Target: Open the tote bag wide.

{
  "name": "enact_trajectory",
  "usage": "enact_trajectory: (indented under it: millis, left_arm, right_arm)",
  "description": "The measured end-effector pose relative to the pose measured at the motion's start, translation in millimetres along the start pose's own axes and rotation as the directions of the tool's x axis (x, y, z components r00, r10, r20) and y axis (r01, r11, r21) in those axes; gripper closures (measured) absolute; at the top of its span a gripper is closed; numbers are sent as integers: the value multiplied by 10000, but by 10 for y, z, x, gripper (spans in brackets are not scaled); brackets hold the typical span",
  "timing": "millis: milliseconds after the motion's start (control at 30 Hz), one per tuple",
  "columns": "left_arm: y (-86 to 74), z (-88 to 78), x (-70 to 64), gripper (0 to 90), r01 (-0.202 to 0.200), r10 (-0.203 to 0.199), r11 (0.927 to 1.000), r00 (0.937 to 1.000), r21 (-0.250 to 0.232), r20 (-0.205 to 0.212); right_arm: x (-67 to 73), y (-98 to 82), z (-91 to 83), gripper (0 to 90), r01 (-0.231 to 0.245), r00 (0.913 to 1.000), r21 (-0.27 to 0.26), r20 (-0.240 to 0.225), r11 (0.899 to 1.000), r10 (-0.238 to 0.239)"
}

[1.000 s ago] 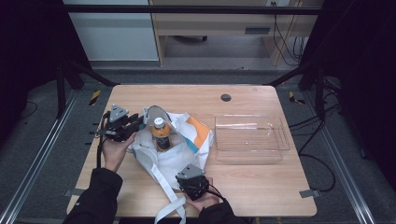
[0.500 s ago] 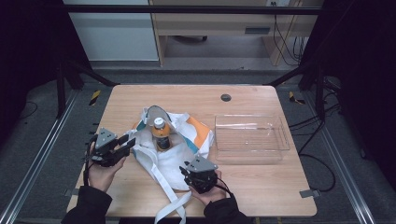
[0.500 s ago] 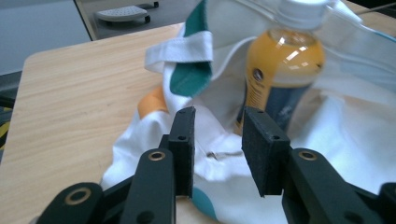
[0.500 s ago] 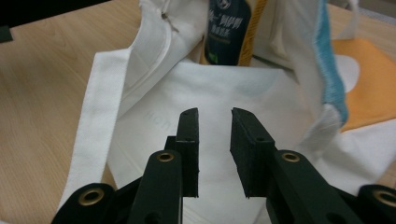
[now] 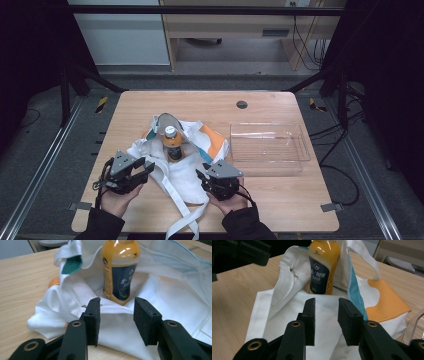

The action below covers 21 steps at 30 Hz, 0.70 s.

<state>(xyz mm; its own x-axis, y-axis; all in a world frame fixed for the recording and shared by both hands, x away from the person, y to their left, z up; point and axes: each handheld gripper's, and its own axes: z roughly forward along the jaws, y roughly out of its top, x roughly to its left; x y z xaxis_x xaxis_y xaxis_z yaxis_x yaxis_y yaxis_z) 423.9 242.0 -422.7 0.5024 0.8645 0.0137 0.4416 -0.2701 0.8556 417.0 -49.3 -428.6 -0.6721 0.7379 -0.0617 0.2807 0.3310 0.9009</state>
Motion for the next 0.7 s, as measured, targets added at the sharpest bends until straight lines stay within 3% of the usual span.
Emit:
enact_trajectory:
  millis: [367, 567, 700]
  left_arm:
    - [-91, 138, -174, 520, -34, 27, 9994, 9998, 340, 213]
    - [-121, 208, -193, 513, -158, 154, 9985, 9998, 522, 89]
    - [-143, 236, -175, 502, 1, -13, 9987, 9997, 515, 241]
  right_arm:
    - [-105, 92, -4, 611, -164, 9987, -243, 478, 9996, 176]
    - [-149, 126, 48, 579, -112, 9970, -336, 763, 9994, 138]
    - [-200, 178, 112, 574, -196, 9952, -314, 954, 9993, 225]
